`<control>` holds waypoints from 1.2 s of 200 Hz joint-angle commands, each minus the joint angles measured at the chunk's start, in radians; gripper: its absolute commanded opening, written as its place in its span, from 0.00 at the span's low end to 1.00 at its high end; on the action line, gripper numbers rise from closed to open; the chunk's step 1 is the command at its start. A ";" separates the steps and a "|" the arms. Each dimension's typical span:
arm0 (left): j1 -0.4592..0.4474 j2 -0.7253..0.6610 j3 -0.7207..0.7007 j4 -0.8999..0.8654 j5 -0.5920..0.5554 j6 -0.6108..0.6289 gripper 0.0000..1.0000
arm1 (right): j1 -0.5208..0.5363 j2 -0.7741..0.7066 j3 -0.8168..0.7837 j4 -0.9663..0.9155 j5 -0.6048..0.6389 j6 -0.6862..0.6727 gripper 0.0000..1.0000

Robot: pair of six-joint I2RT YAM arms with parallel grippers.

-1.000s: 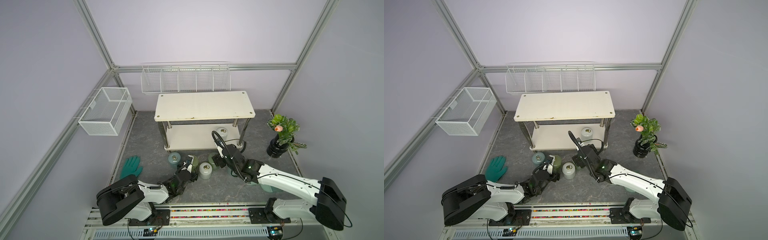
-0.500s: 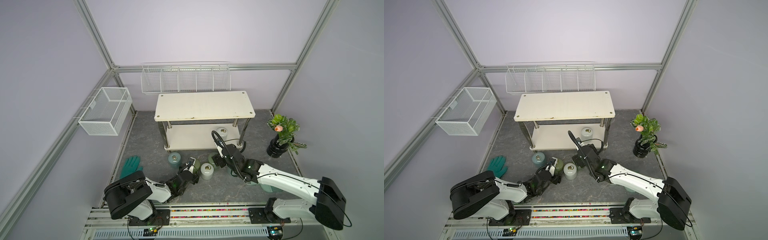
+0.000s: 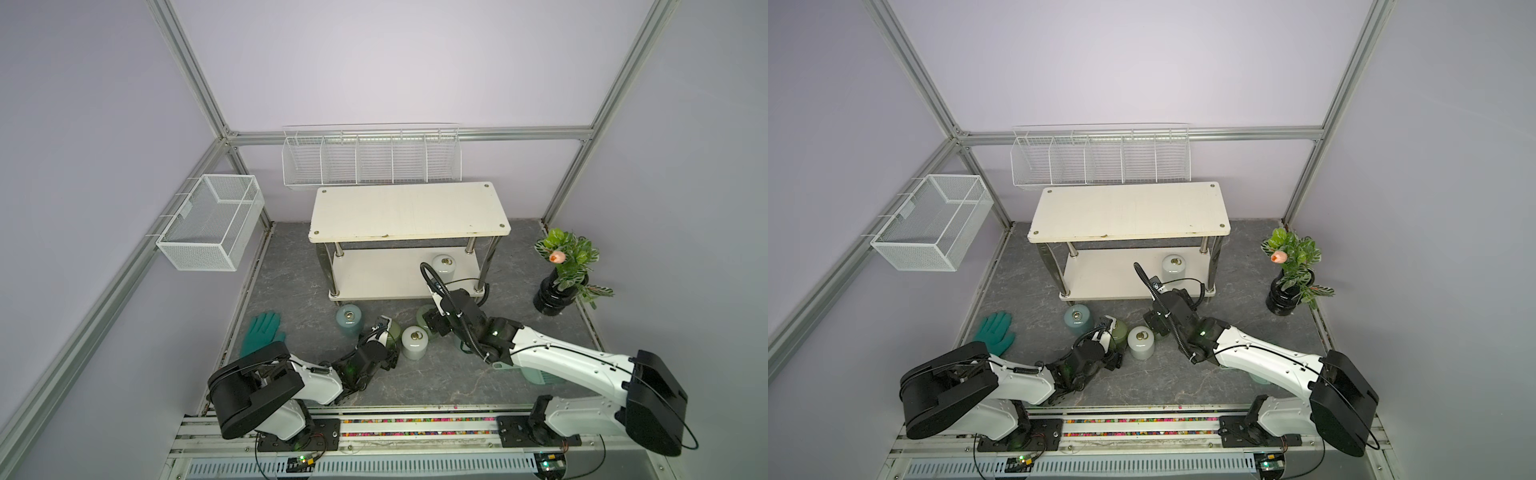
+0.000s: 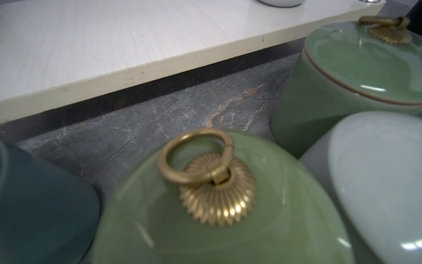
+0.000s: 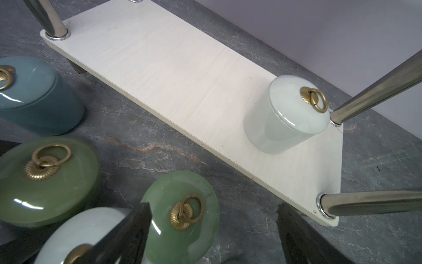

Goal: Remove the tea canisters from the shelf
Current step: Place the tea canister at the center of the board.

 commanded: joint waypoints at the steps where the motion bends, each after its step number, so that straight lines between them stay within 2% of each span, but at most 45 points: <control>1: -0.006 0.004 0.015 -0.067 0.004 -0.054 0.79 | 0.006 0.002 0.021 -0.001 0.009 0.002 0.89; 60: -0.005 0.049 0.079 -0.244 0.026 -0.106 0.80 | 0.008 -0.040 -0.003 0.008 0.025 0.005 0.89; 113: -0.008 0.018 0.081 -0.373 0.022 -0.185 0.80 | 0.008 -0.081 -0.036 0.024 0.039 0.008 0.89; 137: -0.011 0.058 0.104 -0.431 0.038 -0.213 0.80 | 0.008 -0.089 -0.042 0.033 0.047 0.007 0.89; 187: -0.024 0.147 0.153 -0.475 0.063 -0.226 0.81 | 0.009 -0.089 -0.048 0.045 0.059 -0.002 0.89; 240: -0.024 0.187 0.188 -0.508 0.054 -0.231 0.87 | 0.009 -0.070 -0.036 0.044 0.062 -0.012 0.89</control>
